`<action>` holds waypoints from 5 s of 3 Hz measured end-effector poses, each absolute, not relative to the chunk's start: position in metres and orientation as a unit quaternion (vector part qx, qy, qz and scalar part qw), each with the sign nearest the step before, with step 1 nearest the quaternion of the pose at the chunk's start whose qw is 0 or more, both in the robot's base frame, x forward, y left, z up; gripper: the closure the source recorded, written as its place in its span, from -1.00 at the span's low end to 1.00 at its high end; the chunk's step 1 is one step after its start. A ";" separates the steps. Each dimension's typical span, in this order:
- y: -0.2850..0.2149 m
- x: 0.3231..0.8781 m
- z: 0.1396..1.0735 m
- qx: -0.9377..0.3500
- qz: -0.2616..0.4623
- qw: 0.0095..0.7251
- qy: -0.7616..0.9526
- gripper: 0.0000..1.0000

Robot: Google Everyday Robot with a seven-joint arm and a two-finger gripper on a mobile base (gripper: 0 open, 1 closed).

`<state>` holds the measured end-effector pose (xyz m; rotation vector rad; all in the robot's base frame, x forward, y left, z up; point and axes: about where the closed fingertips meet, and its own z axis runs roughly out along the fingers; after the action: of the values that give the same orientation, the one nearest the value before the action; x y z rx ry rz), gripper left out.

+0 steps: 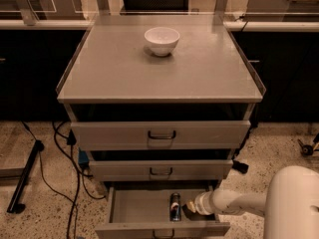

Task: Pick redbull can from bottom drawer and place on counter

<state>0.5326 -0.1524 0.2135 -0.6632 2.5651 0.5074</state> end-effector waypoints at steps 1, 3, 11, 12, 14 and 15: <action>-0.150 0.538 0.207 -0.234 0.191 0.219 0.928 0.02; -0.147 0.547 0.186 -0.214 0.216 0.214 0.929 -0.12; -0.086 0.525 0.125 -0.215 0.271 0.145 0.927 -0.52; -0.079 0.521 0.121 -0.226 0.256 0.149 0.928 -0.50; -0.075 0.519 0.117 -0.234 0.240 0.158 0.929 0.08; -0.075 0.519 0.117 -0.234 0.240 0.158 0.929 0.52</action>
Offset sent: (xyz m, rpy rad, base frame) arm 0.0170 0.0019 -0.0246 0.0710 0.0353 -0.0361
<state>0.5187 -0.0753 0.1172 -0.6702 2.6553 0.6872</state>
